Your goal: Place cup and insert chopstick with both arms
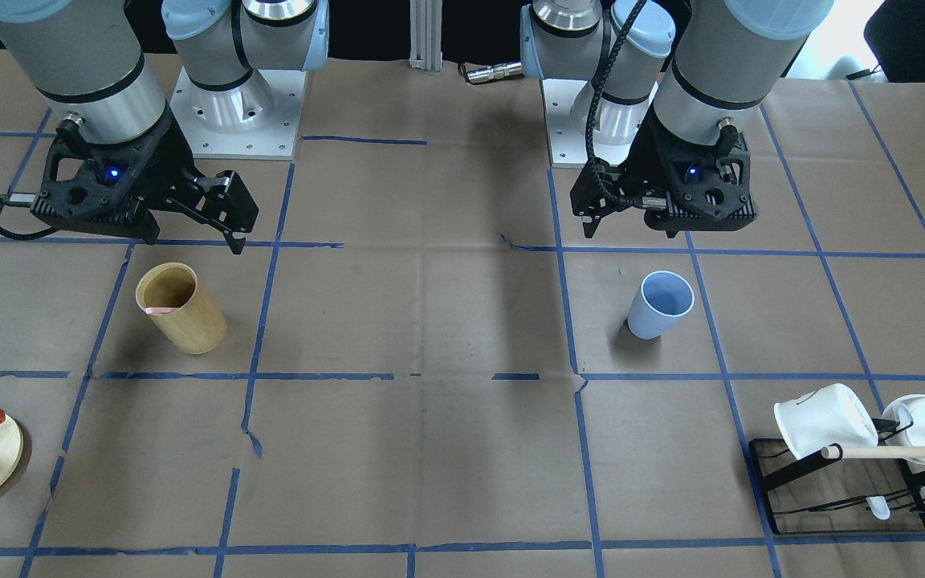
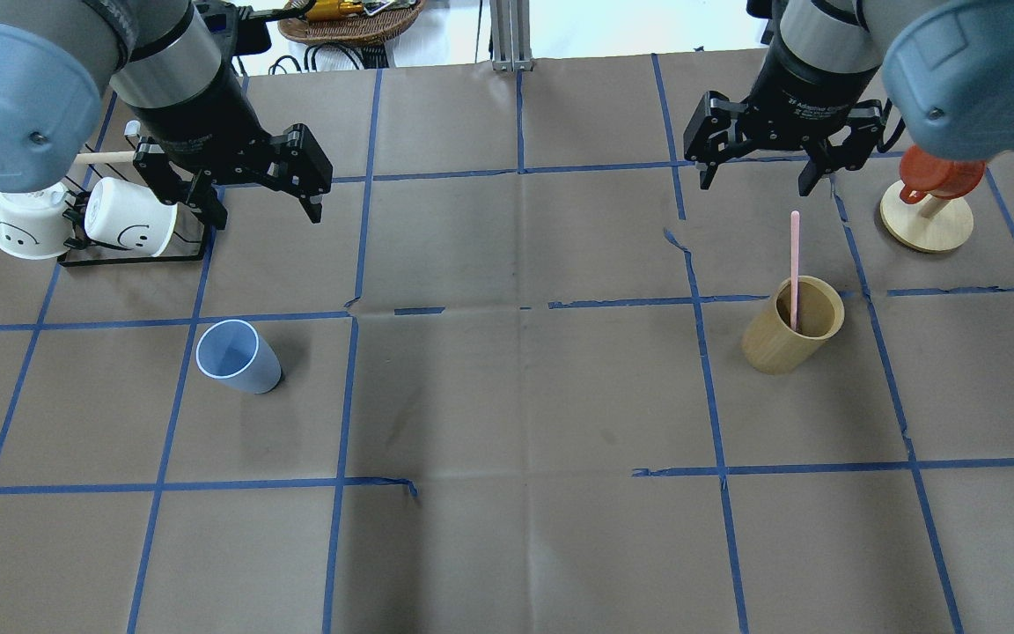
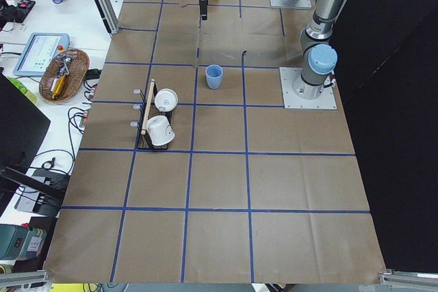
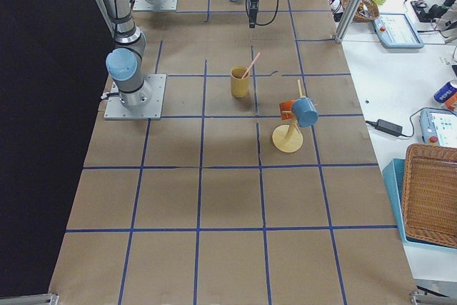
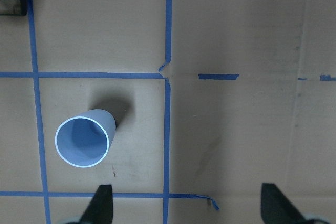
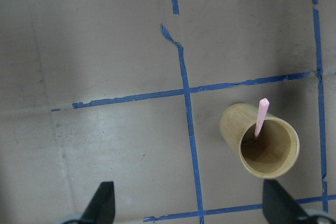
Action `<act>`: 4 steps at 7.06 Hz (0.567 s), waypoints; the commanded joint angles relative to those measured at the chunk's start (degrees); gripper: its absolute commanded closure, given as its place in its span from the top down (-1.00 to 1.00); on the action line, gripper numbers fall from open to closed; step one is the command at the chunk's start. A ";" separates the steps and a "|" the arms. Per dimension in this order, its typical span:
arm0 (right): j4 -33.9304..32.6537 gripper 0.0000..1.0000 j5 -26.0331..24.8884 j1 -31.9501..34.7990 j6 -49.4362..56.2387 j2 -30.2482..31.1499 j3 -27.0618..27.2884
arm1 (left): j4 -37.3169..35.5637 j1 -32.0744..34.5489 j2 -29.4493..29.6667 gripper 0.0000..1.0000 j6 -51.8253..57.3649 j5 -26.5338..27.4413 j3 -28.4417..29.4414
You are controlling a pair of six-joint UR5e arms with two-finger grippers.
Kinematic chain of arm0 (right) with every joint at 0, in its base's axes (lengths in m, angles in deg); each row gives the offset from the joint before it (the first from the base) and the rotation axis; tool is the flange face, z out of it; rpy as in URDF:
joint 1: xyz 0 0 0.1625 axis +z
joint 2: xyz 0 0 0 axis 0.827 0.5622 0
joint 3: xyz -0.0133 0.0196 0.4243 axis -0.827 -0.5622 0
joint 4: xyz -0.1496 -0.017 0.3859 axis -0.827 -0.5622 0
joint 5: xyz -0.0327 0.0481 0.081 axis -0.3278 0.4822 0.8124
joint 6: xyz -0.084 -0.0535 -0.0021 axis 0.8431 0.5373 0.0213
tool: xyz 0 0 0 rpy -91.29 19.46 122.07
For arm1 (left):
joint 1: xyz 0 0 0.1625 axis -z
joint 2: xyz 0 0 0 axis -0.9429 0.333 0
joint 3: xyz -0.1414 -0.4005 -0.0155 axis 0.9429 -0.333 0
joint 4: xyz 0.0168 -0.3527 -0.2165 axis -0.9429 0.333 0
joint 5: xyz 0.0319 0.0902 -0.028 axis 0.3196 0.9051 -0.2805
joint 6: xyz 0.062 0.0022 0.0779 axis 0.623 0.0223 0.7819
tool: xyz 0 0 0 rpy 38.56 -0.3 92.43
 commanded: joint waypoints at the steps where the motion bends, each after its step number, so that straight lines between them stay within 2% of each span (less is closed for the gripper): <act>1: -0.27 1.00 2.00 0.00 0.09 -0.49 -1.01 | 0.00 0.00 -0.12 1.00 0.00 0.00 0.00; 4: 0.52 1.00 1.41 0.00 0.18 -0.23 -0.76 | 0.00 0.00 -0.30 1.00 0.00 0.00 0.00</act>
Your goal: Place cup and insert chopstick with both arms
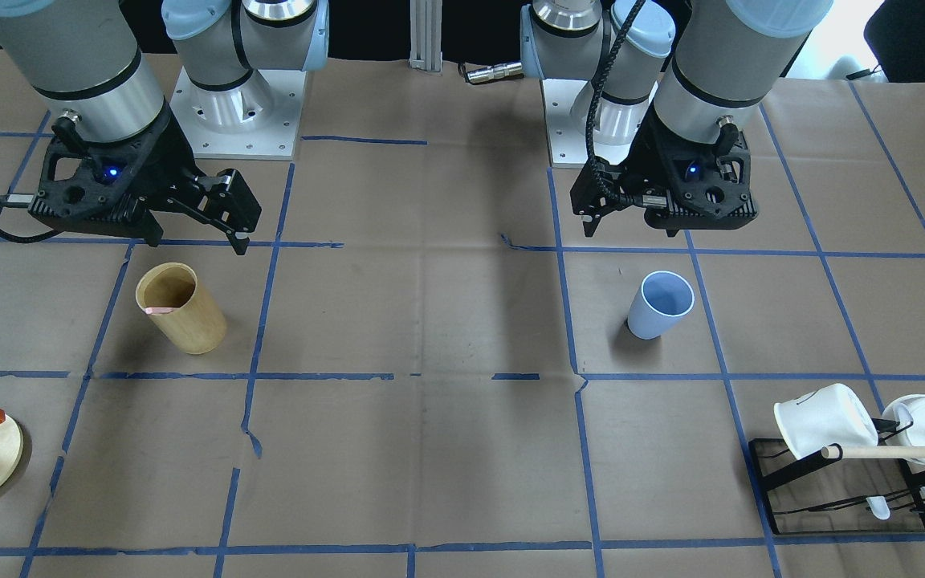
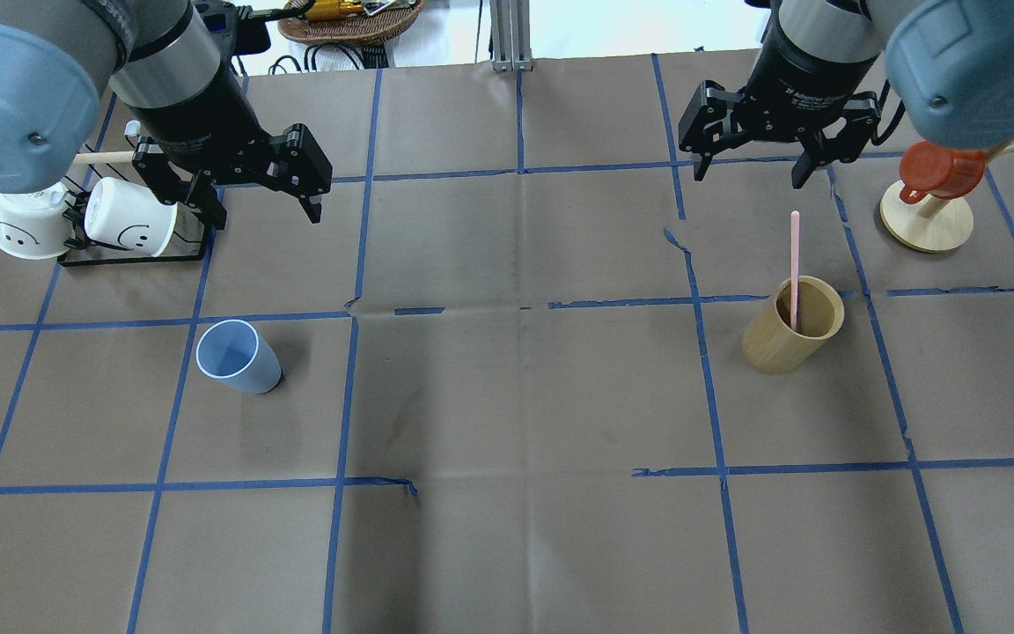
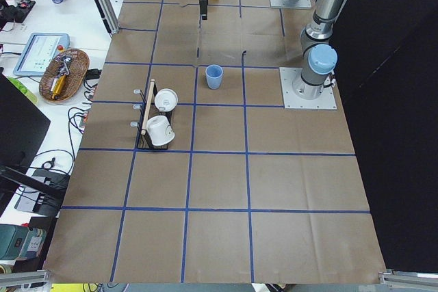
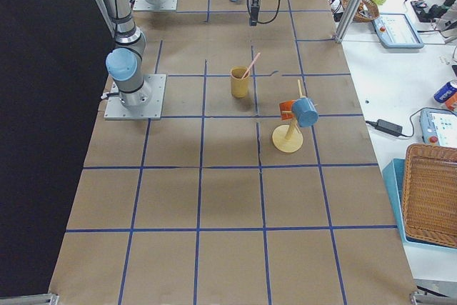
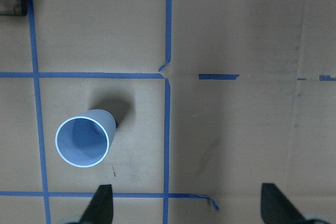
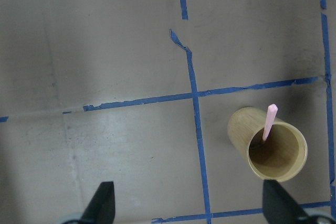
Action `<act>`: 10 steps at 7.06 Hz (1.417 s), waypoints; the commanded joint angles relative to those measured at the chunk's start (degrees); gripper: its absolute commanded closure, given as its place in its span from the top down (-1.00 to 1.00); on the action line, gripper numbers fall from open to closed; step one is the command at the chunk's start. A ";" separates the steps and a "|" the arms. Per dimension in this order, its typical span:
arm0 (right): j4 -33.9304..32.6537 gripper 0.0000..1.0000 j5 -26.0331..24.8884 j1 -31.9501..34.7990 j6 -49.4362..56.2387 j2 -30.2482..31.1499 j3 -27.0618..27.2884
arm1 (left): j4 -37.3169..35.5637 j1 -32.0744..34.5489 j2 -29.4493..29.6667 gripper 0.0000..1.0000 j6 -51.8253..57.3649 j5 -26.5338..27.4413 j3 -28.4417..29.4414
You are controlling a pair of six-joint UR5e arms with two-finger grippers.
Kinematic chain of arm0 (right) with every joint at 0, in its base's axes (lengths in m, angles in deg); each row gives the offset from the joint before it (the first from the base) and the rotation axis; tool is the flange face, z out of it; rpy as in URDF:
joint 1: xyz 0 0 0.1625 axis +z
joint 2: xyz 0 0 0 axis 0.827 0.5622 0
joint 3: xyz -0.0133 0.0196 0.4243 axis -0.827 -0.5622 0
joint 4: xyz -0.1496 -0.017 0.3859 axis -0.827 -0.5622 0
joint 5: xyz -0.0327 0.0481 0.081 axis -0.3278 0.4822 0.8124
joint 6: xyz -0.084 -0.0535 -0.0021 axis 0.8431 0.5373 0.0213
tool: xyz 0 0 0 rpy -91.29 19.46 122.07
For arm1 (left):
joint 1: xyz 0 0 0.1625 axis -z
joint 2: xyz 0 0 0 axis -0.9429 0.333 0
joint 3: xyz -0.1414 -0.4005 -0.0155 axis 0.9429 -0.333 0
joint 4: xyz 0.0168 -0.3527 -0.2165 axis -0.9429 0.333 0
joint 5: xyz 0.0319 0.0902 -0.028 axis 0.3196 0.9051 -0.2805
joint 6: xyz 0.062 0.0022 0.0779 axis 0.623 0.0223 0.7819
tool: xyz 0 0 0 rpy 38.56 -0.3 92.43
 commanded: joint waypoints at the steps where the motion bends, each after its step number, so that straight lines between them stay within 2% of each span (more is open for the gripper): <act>1: 0.37 1.00 -0.10 -0.09 0.10 0.15 -0.02 | 0.00 0.00 -0.06 1.00 0.00 0.09 -0.05; 10: 0.46 1.00 -0.01 -0.17 0.36 0.76 0.25 | 0.00 0.00 -0.32 1.00 0.09 0.00 -0.05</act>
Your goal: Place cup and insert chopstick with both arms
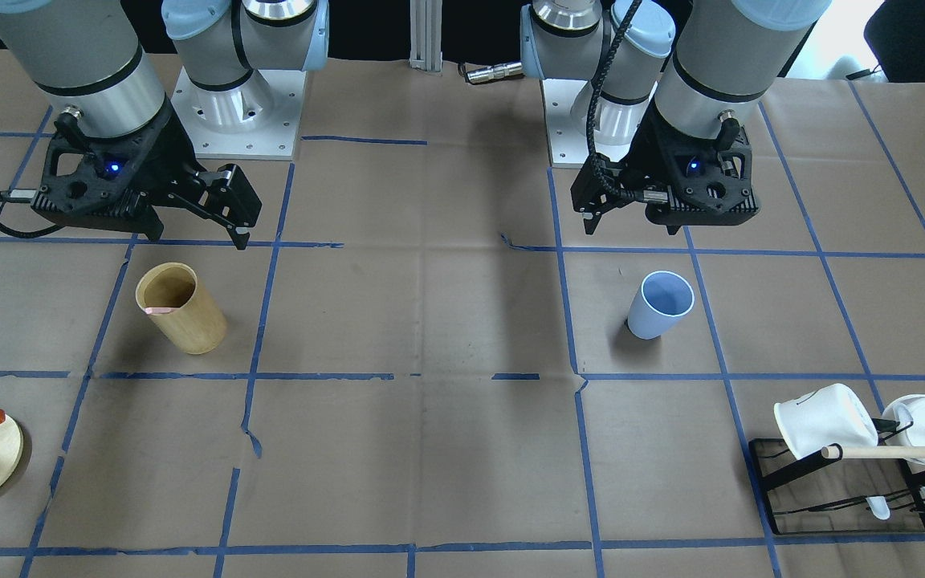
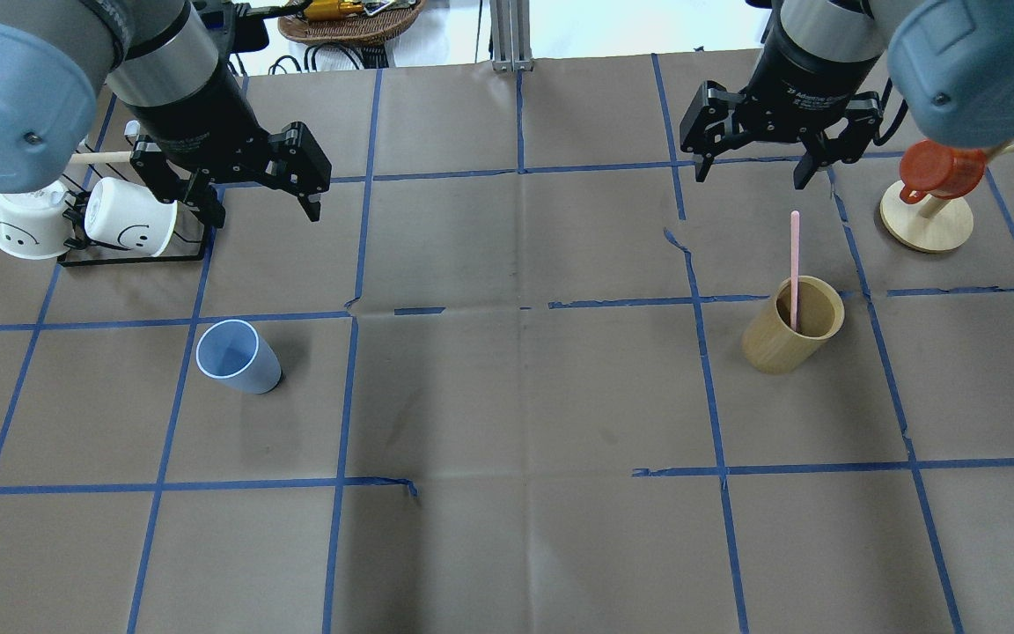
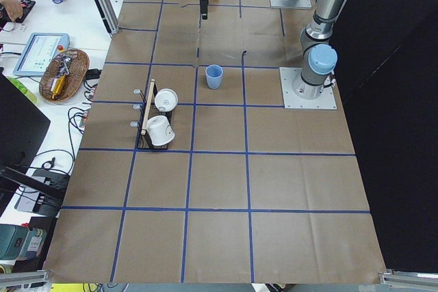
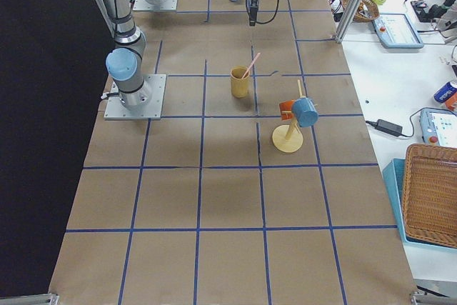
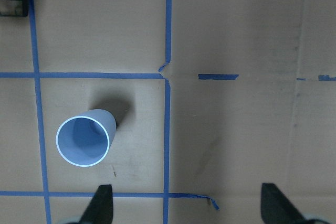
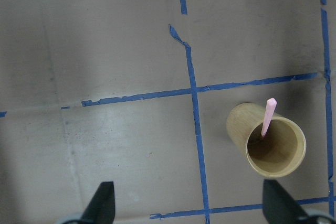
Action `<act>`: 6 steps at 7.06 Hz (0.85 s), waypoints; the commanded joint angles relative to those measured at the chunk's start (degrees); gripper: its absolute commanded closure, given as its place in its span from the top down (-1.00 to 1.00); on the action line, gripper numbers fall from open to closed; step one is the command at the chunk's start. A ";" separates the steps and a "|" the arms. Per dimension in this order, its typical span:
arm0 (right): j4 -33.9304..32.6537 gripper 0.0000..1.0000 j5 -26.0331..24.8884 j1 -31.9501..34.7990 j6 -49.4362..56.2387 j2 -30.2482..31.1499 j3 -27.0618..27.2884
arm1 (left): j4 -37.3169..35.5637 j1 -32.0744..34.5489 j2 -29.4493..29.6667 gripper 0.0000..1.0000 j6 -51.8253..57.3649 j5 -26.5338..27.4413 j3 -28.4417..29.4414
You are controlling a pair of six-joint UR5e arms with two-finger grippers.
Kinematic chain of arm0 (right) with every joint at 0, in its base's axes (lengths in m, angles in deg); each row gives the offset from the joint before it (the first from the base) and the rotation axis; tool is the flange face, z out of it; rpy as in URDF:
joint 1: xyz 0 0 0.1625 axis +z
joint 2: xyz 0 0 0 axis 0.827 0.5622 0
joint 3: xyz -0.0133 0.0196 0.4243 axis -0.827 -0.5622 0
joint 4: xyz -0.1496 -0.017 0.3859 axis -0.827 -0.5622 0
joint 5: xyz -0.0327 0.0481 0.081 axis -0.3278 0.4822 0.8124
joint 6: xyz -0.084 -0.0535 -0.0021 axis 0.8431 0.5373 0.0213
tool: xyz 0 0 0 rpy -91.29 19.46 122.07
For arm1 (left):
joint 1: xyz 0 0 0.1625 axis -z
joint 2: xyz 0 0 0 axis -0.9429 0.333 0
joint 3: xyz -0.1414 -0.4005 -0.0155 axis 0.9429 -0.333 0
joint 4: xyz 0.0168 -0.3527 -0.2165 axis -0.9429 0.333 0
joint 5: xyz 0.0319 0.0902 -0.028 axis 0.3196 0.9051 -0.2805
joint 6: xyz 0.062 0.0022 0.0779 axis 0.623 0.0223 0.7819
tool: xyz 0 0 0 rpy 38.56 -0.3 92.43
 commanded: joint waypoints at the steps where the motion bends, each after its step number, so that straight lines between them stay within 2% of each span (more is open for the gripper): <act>1: 0.26 1.00 -0.04 -0.11 0.05 0.52 0.26 | 0.00 0.00 -0.12 1.00 0.01 0.00 -0.27; 6: 0.27 1.00 -0.04 -0.20 0.05 0.61 0.88 | 0.00 -0.53 -0.02 1.00 0.27 0.35 -0.53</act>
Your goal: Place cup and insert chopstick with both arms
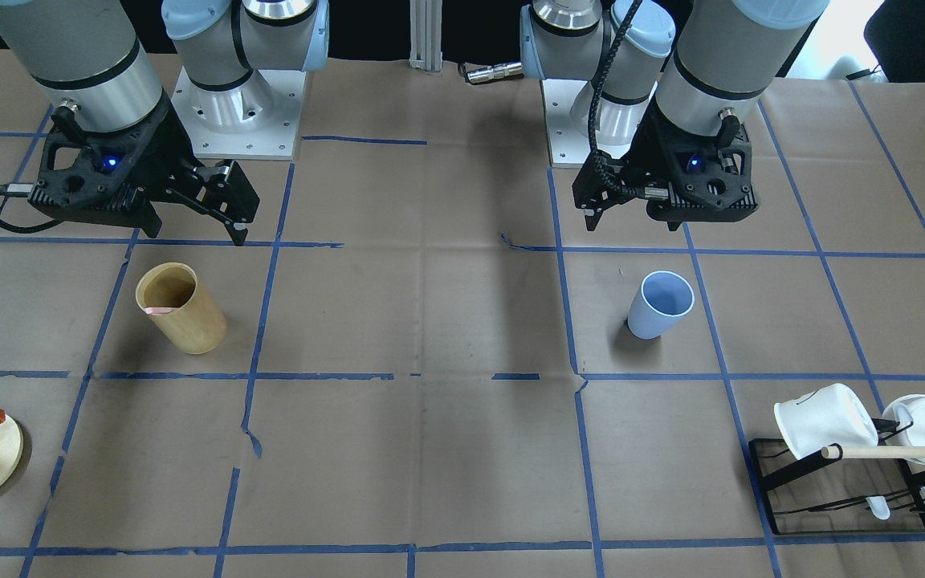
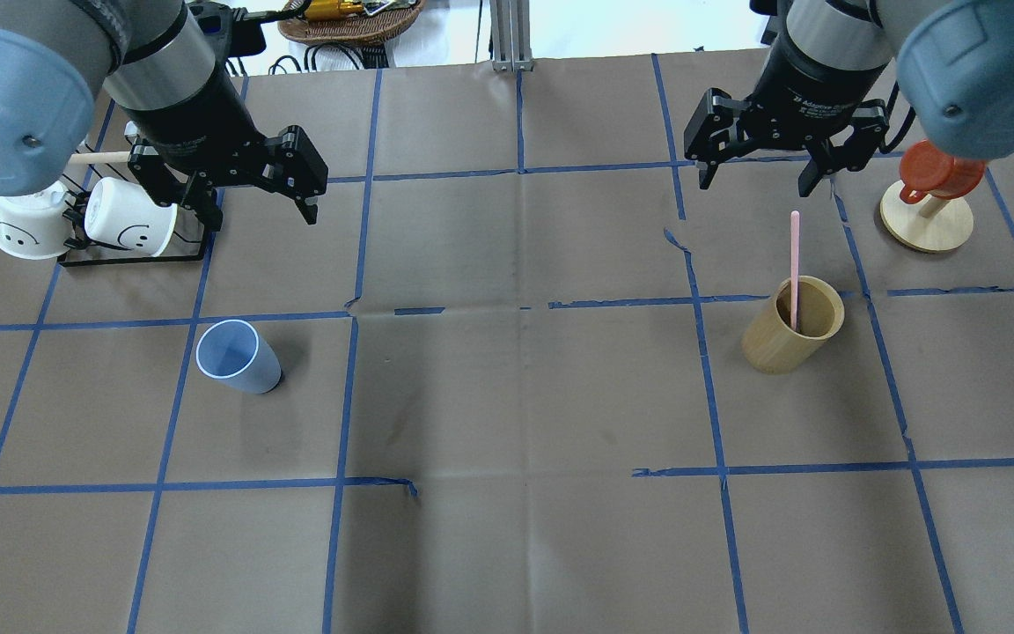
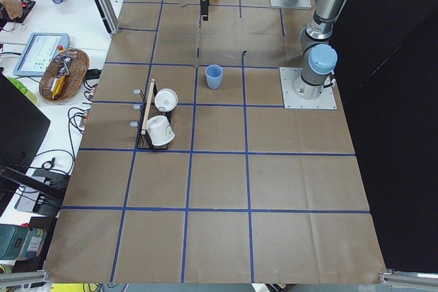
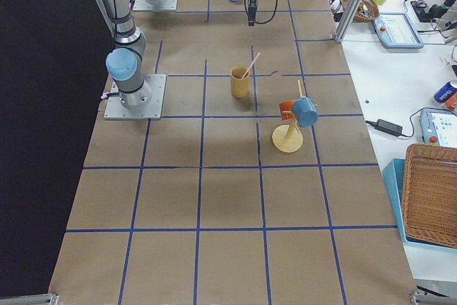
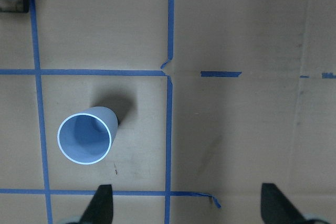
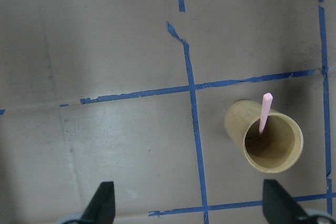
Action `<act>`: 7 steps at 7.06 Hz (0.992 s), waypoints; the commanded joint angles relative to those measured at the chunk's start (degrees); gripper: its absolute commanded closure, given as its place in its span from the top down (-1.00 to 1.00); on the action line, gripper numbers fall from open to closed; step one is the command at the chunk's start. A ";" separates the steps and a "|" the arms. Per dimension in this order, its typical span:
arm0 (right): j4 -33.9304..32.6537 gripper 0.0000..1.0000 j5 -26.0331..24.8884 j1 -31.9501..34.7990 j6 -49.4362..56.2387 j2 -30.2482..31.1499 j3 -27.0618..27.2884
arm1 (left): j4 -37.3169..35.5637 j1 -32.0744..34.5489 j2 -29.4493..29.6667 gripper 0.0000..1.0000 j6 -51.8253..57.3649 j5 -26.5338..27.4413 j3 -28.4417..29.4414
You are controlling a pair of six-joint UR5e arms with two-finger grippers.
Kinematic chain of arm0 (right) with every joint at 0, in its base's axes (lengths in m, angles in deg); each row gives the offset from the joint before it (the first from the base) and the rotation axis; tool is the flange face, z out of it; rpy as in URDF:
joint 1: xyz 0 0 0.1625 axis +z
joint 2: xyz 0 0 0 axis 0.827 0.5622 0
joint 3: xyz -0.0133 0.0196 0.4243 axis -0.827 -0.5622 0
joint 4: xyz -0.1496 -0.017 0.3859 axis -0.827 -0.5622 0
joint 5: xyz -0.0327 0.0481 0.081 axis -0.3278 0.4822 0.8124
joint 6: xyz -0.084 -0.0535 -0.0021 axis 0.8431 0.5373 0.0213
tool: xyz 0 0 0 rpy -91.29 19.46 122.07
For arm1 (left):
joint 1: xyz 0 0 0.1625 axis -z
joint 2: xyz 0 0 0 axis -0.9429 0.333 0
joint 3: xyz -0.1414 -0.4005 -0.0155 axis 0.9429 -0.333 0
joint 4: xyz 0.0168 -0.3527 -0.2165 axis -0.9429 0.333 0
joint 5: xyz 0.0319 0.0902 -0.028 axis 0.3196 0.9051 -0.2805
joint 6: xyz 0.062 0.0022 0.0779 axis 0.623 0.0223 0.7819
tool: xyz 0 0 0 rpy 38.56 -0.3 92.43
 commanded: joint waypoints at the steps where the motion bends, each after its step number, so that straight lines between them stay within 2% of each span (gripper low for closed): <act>1: 0.00 1.00 0.00 0.02 0.00 0.03 0.27 | 0.74 -0.07 -0.88 1.00 0.20 0.24 -0.68; 7: -0.09 1.00 0.35 -0.06 0.00 0.03 1.15 | 0.48 -0.16 -0.53 1.00 0.37 0.07 -1.38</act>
